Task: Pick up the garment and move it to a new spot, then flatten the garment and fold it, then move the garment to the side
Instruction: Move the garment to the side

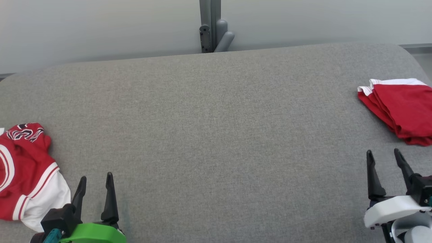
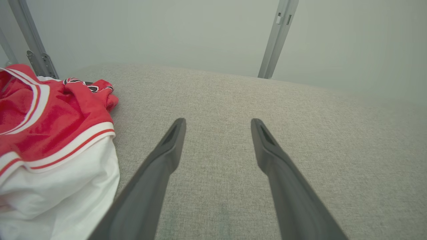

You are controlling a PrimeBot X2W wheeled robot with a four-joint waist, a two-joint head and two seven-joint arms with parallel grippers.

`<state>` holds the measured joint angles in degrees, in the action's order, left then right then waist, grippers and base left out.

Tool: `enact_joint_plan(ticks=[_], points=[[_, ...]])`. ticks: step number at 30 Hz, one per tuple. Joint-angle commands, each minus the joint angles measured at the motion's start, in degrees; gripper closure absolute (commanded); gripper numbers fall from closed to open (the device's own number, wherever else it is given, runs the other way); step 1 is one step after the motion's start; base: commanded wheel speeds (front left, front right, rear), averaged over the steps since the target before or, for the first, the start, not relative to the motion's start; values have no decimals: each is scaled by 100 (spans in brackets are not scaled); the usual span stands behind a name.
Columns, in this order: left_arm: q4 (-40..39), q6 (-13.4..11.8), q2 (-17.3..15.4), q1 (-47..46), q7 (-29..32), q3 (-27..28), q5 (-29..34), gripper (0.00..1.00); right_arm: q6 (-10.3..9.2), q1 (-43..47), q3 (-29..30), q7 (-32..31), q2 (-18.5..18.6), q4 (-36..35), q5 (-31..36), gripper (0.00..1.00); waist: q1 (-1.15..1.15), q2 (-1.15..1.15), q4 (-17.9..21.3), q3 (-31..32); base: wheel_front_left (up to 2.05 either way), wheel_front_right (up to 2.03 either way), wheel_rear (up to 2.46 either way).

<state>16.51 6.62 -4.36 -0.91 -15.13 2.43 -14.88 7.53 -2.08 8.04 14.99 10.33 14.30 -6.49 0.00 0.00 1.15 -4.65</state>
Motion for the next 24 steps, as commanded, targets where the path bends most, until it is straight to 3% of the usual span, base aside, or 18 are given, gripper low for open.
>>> enact_joint_plan(ticks=[1,7,24], points=[[-8,20,9,102,0,38,47,0,-8,110,16,20,-62,-100,77,0,0,0,-47,183,0,0,0],[29,51,103,333,0,-13,62,0,-8,491,96,20,-560,-213,331,0,0,0,11,300,0,0,0],[121,81,141,404,0,-124,48,0,-8,453,-20,22,-723,-237,536,0,0,0,47,446,0,0,0]])
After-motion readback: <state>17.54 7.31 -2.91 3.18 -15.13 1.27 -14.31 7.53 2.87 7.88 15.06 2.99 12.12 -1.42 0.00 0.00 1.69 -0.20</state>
